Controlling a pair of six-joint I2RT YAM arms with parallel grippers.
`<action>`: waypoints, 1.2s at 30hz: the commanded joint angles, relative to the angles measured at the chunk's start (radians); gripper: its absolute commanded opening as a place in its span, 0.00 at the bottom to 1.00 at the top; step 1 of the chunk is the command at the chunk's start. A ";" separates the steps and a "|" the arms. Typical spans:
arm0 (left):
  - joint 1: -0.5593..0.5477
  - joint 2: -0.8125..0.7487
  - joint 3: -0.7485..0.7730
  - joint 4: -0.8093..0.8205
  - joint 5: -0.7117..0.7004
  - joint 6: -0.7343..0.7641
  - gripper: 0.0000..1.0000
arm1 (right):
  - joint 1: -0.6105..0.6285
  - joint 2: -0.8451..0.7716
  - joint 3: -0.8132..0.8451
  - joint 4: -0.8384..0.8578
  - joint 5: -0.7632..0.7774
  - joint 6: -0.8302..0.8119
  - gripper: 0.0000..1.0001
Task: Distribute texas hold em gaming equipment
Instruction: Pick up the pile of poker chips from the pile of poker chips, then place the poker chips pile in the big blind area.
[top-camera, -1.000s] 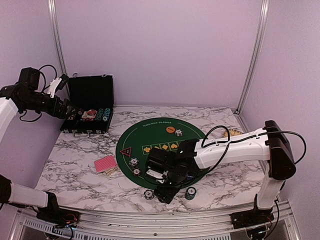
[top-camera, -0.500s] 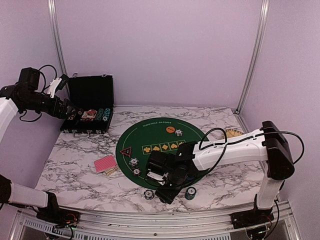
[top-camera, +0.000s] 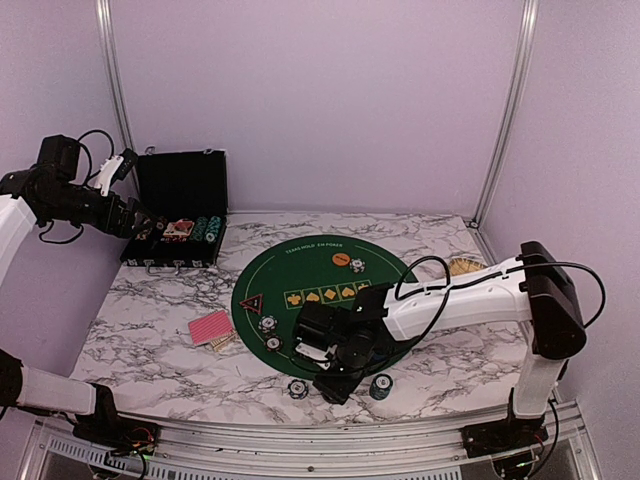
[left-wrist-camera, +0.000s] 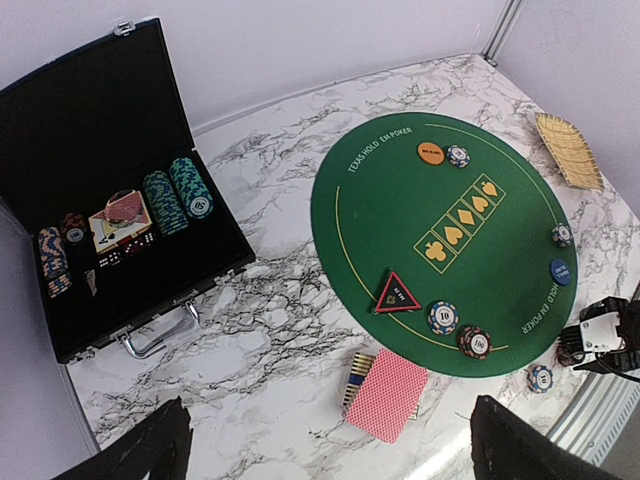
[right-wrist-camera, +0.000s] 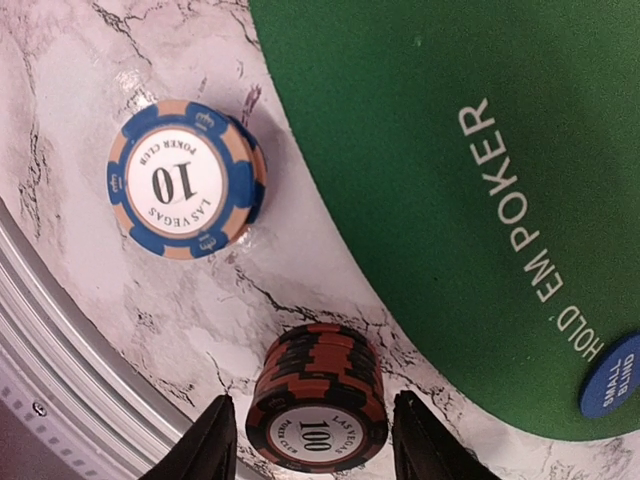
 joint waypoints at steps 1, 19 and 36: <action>-0.003 -0.012 0.025 -0.028 0.018 0.004 0.99 | -0.010 0.008 0.009 0.016 0.012 -0.003 0.49; -0.004 -0.018 0.021 -0.030 0.017 0.006 0.99 | -0.011 -0.012 0.053 -0.031 0.064 -0.007 0.23; -0.004 -0.018 0.022 -0.032 0.021 0.008 0.99 | -0.216 -0.021 0.210 -0.097 0.162 -0.083 0.19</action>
